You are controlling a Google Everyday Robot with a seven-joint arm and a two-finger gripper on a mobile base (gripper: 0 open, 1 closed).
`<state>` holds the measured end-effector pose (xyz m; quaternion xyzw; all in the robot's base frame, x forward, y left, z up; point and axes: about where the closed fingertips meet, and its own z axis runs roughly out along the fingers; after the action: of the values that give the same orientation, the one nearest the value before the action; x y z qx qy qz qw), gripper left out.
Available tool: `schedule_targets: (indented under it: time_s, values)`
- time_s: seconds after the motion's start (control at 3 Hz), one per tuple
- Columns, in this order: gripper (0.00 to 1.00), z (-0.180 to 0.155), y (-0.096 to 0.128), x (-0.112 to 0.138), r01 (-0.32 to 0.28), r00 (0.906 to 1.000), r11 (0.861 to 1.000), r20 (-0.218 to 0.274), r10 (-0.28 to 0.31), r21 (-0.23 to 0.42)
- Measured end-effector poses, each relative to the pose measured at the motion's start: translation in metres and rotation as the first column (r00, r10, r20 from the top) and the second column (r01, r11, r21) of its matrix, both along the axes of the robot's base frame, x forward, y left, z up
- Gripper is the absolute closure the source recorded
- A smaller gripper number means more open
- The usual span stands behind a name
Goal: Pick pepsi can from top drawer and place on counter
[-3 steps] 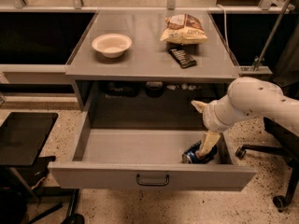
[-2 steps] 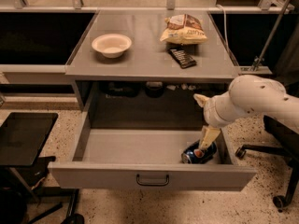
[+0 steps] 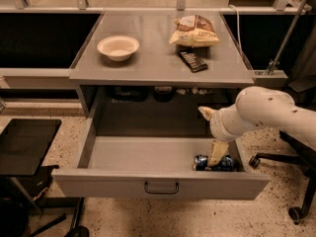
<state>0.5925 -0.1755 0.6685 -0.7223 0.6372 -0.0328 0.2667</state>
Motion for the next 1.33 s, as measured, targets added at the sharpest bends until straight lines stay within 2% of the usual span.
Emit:
schedule_targets:
  time_s: [0.33,0.67,1.0,1.33]
  values:
    - [0.00,0.000,0.000,0.000,0.000,1.0000,1.000,0.000,0.000,0.000]
    - [0.00,0.009,0.002,0.025,0.081,0.9941,0.994,0.067,-0.086,0.072]
    - [0.00,0.009,0.002,0.025,0.081,0.9941,0.994,0.067,-0.086,0.072]
    - [0.00,0.022,-0.004,0.039,0.098,0.9911,0.987,0.077,-0.109,0.127]
